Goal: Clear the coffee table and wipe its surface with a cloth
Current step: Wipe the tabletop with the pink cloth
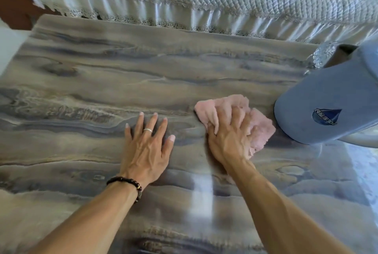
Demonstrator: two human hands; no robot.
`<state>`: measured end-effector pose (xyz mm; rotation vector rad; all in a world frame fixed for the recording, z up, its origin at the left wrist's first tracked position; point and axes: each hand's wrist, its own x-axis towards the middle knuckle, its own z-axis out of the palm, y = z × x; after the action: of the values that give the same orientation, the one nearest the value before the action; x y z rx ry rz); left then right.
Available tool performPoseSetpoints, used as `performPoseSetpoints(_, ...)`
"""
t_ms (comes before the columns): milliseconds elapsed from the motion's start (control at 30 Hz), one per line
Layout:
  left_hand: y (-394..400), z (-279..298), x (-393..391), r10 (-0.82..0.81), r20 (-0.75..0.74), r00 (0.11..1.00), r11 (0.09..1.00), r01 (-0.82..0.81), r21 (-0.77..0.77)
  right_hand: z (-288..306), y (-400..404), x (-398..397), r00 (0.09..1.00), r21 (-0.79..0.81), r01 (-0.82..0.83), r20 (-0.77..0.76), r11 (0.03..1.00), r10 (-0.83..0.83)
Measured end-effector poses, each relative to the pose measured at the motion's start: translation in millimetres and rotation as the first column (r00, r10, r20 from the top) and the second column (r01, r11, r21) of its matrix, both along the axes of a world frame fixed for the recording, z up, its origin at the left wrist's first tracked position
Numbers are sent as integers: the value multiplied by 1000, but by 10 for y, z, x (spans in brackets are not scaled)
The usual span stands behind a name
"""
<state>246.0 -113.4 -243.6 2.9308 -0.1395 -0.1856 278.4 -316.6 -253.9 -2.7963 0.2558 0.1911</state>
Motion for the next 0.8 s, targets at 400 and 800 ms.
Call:
performPoseSetpoints(400, 44, 42, 315, 8, 29, 1000, 1000, -9, 30, -42, 272, 347, 973, -127, -209, 72, 970, 219)
performPoseSetpoints(800, 261, -2, 1075, -3, 13, 1000, 999, 4, -44, -152, 405, 955, 944, -190, -315, 37, 930, 328)
